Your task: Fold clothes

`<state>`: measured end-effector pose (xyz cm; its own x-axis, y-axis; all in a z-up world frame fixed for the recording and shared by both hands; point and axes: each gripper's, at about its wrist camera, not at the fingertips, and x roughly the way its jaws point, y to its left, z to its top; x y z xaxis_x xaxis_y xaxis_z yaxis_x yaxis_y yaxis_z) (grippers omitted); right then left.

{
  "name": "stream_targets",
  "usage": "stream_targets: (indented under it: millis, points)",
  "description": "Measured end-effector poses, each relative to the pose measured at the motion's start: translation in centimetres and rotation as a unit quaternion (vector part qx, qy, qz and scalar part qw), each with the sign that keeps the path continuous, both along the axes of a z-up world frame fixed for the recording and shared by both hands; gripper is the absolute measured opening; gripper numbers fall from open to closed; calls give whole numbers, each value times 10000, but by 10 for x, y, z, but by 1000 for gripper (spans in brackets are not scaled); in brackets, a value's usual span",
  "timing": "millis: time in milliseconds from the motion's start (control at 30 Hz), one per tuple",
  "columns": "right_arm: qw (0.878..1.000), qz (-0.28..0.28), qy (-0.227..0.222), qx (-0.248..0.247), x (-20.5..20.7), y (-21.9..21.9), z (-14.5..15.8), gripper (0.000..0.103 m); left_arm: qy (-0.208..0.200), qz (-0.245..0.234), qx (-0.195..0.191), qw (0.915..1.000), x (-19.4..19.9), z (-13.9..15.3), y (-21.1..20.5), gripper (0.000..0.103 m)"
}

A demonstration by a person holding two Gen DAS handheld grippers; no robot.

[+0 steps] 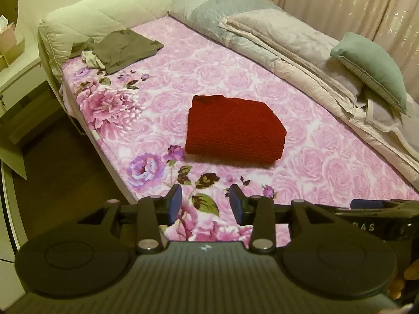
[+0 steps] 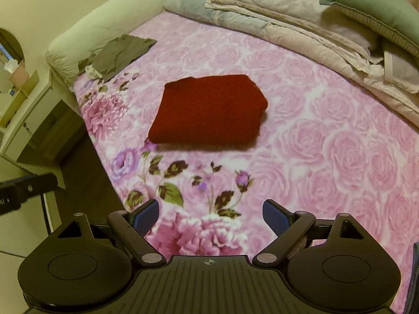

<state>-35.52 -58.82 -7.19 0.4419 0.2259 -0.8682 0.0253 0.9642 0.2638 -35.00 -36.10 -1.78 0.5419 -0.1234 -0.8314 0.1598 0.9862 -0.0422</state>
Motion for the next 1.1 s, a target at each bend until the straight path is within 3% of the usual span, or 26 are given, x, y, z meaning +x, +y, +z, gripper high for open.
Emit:
stream_targets:
  millis: [333, 567, 833, 1100]
  points:
    - [10000, 58, 0, -56, -3, 10, -1, 89, 14, 25, -52, 10000, 0, 0, 11, 37]
    - [9994, -260, -34, 216, 13, -5, -16, 89, 204, 35, -744, 9970, 28, -25, 36, 42]
    - [9889, -1238, 84, 822, 53, -50, -58, 89, 639, 275, -1550, 9855, 114, -105, 57, 47]
    - [9675, -2236, 254, 1152, 133, -91, -145, 89, 806, 306, -2197, 9717, 245, -213, 46, 47]
